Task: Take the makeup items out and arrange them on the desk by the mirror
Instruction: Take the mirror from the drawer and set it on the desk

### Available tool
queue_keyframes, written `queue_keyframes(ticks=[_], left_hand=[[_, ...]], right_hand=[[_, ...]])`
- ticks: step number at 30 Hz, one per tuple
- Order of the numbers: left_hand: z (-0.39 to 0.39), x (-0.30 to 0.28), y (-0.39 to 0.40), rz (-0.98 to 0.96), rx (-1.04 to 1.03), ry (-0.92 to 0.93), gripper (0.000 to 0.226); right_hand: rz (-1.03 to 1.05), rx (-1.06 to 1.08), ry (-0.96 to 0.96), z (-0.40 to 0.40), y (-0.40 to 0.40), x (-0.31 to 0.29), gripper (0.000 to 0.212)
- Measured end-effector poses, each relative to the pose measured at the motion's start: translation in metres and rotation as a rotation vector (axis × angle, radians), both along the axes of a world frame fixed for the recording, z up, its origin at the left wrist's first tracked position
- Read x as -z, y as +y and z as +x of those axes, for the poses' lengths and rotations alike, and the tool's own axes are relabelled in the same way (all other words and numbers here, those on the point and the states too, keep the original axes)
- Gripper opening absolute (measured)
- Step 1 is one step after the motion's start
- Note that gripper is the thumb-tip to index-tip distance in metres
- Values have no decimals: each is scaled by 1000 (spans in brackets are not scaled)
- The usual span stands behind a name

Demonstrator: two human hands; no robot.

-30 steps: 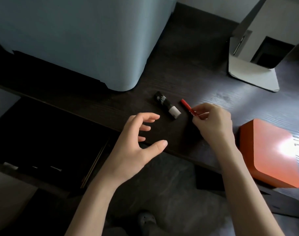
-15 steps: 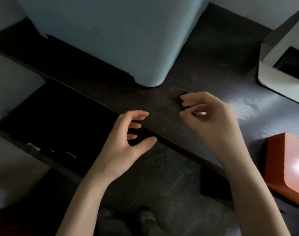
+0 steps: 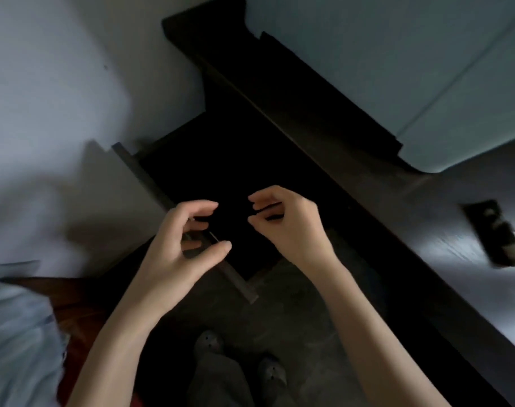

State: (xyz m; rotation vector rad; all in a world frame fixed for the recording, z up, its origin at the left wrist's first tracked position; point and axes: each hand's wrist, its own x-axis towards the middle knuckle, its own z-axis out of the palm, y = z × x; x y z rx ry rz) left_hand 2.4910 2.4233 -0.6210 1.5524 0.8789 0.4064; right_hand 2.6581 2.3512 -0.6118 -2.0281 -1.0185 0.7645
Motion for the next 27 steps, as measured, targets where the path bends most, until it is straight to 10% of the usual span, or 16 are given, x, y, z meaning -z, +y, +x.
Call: queue_keyframes(ticks=[27], left_hand=[[-21, 50, 51, -44, -17, 27, 57]], right_hand=[[-544, -134, -128, -26, 90, 154, 19]])
